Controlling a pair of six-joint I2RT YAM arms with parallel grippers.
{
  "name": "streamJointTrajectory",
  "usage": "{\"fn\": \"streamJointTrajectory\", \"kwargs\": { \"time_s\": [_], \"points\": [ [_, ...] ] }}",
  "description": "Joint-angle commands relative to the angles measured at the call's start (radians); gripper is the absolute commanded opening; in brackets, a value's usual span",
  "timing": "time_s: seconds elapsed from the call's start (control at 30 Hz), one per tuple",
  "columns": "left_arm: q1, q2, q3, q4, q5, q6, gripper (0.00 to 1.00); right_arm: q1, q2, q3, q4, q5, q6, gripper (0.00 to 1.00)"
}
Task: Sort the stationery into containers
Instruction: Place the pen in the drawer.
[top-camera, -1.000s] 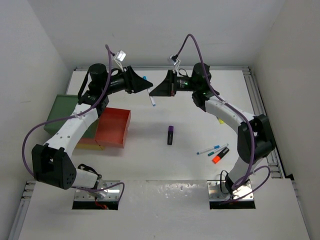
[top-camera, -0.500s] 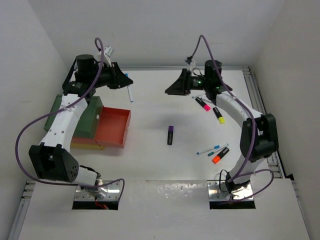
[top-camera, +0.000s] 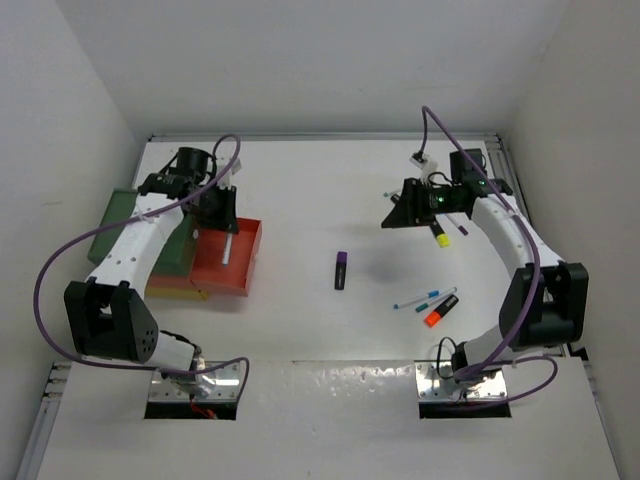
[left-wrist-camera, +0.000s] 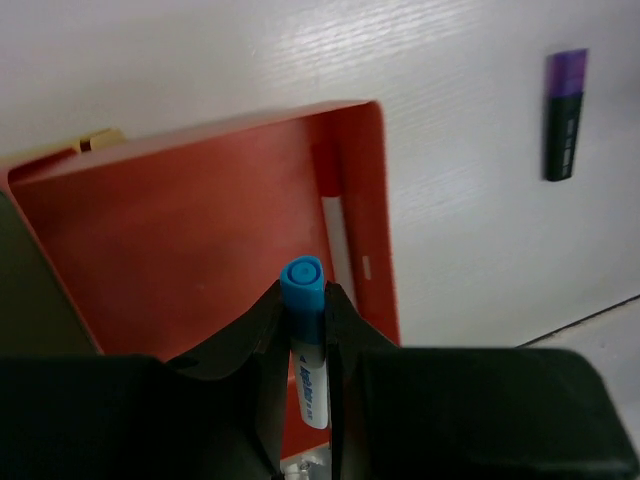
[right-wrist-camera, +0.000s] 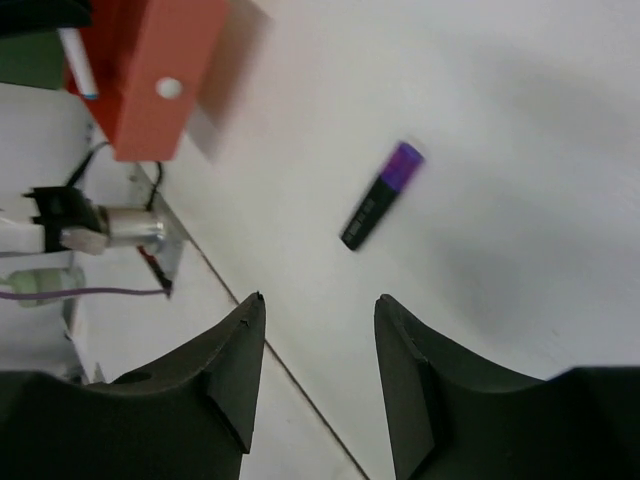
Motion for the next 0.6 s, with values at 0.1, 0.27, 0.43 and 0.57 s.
{"fn": "streamJointTrajectory", "kwargs": {
  "time_s": [0.1, 0.27, 0.43, 0.57],
  "points": [
    [-0.01, -0.028, -0.065, 0.012, -0.117, -0.013, 0.0, -0.063, -0.085, -0.058, -0.155, 0.173, -0.248, 0.48],
    [-0.009, -0.019, -0.073, 0.035, -0.108, -0.013, 0.23, -0.062, -0.11, -0.067, -0.263, 0.29, -0.41, 0.57],
    [-0.009, -0.014, -0.048, 0.03, -0.098, -0.007, 0.35, -0.062, -0.13, -0.09, -0.382, 0.304, -0.66, 0.58],
    [-0.01, -0.013, -0.017, 0.021, -0.068, 0.002, 0.37, -0.025, -0.163, -0.158, -0.4, 0.365, -0.86, 0.54]
  ]
}}
